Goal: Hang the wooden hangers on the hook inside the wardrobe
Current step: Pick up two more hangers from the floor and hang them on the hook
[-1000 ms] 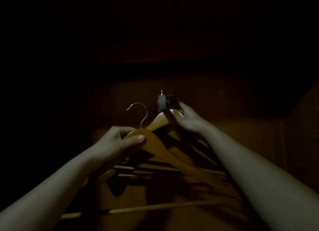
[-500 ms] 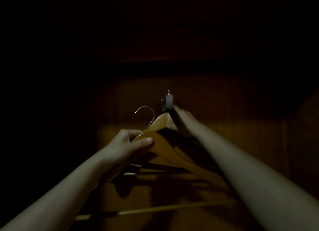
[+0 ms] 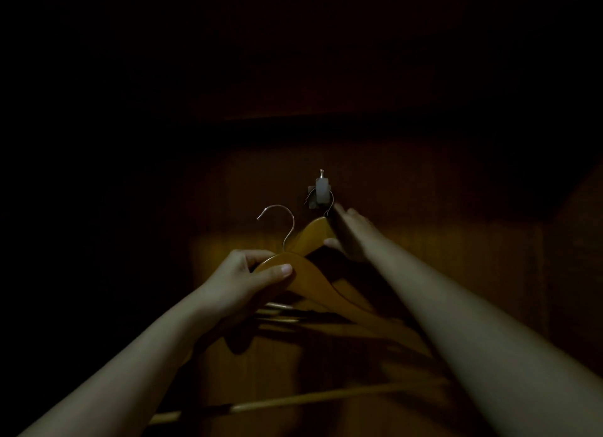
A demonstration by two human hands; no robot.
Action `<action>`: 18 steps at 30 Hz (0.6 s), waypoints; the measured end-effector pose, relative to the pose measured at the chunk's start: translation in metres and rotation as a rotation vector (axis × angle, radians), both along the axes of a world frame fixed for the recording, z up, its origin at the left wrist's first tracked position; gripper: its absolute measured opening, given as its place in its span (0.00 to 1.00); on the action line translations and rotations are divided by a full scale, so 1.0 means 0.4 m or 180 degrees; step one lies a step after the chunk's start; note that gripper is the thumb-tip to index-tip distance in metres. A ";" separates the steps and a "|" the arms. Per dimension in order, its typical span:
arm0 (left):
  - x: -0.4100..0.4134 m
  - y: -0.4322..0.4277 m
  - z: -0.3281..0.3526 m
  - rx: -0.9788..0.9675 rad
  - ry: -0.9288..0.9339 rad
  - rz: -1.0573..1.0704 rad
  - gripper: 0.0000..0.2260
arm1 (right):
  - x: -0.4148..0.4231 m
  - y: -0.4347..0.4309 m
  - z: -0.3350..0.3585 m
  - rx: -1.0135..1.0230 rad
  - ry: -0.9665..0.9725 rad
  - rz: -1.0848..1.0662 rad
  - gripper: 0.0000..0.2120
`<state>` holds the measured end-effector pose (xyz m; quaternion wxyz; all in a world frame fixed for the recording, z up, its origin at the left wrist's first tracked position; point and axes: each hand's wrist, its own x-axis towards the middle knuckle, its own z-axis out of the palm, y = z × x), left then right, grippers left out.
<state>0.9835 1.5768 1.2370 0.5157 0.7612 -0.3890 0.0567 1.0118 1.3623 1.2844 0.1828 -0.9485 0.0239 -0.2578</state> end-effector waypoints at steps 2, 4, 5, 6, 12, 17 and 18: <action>-0.007 -0.001 -0.007 0.0017 0.0015 -0.0007 0.10 | 0.001 -0.001 0.000 -0.0074 0.0105 -0.0127 0.34; -0.014 -0.002 -0.012 -0.0003 0.0047 -0.0066 0.13 | 0.000 0.007 0.000 -0.0084 0.0153 -0.0159 0.33; -0.019 -0.001 -0.012 -0.0006 0.0067 -0.0082 0.14 | 0.000 0.011 -0.002 -0.0062 0.0167 -0.0164 0.33; -0.023 0.000 -0.012 0.0006 0.0079 -0.0086 0.14 | -0.003 0.014 -0.006 -0.0048 0.0175 -0.0181 0.34; -0.037 -0.001 -0.016 0.0118 0.0067 -0.0081 0.15 | -0.105 0.000 -0.045 -0.0058 -0.0375 0.0051 0.32; -0.041 -0.043 -0.016 0.0203 0.0006 -0.0172 0.10 | -0.261 0.002 -0.097 0.0244 -0.0491 0.1307 0.14; -0.044 -0.058 -0.013 0.0199 0.0026 -0.0215 0.12 | -0.287 0.001 -0.110 0.0265 -0.0470 0.1381 0.15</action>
